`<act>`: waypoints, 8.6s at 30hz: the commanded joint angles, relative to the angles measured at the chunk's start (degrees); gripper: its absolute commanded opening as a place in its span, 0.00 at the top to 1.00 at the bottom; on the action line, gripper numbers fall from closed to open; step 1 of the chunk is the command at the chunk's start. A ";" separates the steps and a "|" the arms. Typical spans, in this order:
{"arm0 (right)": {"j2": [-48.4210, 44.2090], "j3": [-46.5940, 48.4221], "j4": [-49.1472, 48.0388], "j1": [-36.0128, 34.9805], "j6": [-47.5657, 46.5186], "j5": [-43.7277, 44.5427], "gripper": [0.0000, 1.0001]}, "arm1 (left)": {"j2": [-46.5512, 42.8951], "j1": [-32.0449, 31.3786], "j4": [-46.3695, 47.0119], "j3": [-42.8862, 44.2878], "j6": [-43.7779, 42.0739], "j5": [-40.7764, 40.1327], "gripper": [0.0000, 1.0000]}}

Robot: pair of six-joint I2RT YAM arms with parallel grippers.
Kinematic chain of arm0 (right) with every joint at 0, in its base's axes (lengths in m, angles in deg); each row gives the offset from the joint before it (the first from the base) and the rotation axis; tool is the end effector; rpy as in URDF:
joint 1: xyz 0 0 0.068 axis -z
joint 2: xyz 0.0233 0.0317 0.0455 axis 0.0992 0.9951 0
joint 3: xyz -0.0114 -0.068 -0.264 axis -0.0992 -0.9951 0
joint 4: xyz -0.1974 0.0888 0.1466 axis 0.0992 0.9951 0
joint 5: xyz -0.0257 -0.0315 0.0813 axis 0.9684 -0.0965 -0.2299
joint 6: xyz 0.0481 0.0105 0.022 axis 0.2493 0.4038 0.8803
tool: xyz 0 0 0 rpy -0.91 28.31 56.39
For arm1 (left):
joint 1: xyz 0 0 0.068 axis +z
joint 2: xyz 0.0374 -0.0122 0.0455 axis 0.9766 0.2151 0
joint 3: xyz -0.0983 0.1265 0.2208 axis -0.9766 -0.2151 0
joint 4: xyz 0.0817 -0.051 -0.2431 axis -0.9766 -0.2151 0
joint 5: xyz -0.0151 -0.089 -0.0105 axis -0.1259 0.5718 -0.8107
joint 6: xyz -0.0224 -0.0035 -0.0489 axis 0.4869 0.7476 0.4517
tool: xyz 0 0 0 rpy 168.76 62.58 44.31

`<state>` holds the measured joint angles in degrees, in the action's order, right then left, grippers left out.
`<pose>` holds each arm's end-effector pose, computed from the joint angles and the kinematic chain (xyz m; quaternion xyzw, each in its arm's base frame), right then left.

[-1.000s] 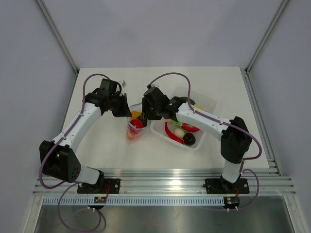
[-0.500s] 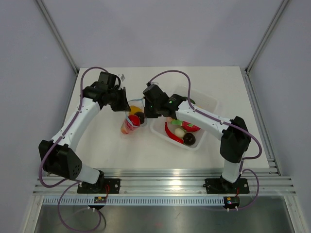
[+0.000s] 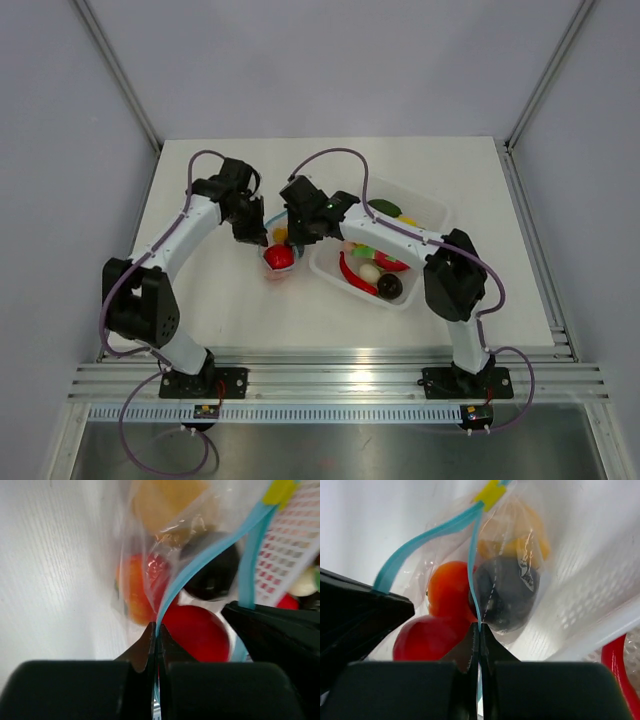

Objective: Place the food in the zip-top bag and seal the zipper
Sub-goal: Adjust the zipper food storage bag at the center of the board.

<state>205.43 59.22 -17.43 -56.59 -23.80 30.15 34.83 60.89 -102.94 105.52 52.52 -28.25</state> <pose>0.2906 0.3527 0.2560 -0.1126 0.9382 0.1928 0.2644 0.3042 -0.0984 0.2595 -0.0272 0.9768 -0.1536 0.1464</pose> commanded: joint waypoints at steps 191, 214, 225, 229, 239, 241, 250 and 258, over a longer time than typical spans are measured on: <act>-11.22 -6.69 -9.84 1.32 5.51 -7.28 1.00 | -3.61 -9.41 6.84 5.26 5.09 7.45 1.00; -10.69 -8.00 -11.33 1.41 3.23 -8.51 0.99 | -5.20 -10.73 5.00 5.78 4.13 2.71 0.97; -12.01 -10.02 -10.89 1.41 2.97 -7.28 0.99 | -5.46 -8.54 0.43 9.39 2.46 -1.51 0.69; -12.18 -9.85 -10.98 1.41 3.58 -7.28 1.00 | -6.16 -7.40 -1.33 12.19 2.19 -3.26 0.63; -12.36 -10.72 -14.32 1.41 5.43 -9.56 0.96 | -8.36 -6.69 -1.25 14.67 4.03 0.58 0.36; -12.88 -11.25 -15.10 1.32 5.69 -10.18 0.74 | -7.48 -6.60 -0.64 13.79 4.91 2.78 0.37; -13.94 -13.36 -15.99 1.41 5.43 -10.62 0.67 | -4.85 -5.02 1.83 10.10 5.36 4.73 0.38; -14.38 -13.71 -16.95 1.41 5.52 -10.80 0.82 | -4.32 -4.93 3.23 9.30 6.06 9.91 0.47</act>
<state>194.72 45.25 -29.80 -54.42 -18.40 21.08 30.55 56.08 -104.28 114.94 57.57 -23.70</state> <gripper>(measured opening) 0.216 0.543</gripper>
